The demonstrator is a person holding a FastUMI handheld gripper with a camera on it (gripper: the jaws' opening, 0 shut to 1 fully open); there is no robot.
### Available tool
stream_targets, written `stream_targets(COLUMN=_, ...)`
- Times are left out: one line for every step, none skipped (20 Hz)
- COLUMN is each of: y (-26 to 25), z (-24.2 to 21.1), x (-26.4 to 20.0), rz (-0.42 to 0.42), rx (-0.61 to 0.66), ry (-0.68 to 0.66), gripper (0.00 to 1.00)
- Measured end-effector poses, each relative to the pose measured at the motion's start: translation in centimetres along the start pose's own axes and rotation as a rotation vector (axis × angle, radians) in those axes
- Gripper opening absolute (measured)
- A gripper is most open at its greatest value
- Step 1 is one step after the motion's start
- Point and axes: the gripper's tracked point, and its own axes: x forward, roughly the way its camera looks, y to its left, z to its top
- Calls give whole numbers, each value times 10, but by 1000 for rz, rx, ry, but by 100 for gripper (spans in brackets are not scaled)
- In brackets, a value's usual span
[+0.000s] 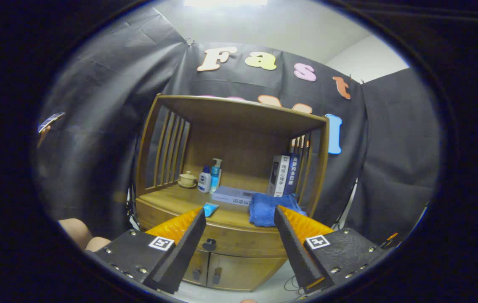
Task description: Pull open the drawer, take out the items inside it, and place them on the countertop above the cabinet.
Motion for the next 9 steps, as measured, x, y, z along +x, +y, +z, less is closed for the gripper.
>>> stream_targets(y=-7, z=-1, x=-3, rz=-14, rx=2, ry=1, gripper=98)
stream_targets(y=-12, z=-1, x=-4, rz=-24, rx=8, ry=-1, gripper=98)
stream_targets(y=-15, z=0, x=-5, rz=-32, rx=20, ry=-6, gripper=98)
stream_targets(y=-19, z=2, x=-7, rz=-36, rx=34, ry=-12, gripper=98)
stream_targets(y=-22, z=2, x=-8, rz=-39, rx=49, ry=-20, gripper=98)
stream_targets(y=-24, z=3, x=-9, rz=-42, rx=64, ry=-26, gripper=98)
stream_targets(y=-27, z=3, x=-10, rz=-44, rx=79, ry=-32, gripper=98)
stream_targets(y=-29, z=4, x=-10, rz=-46, rx=91, ry=-40, gripper=98)
stream_targets(y=-33, z=5, x=-10, rz=-49, rx=104, ry=-48, gripper=98)
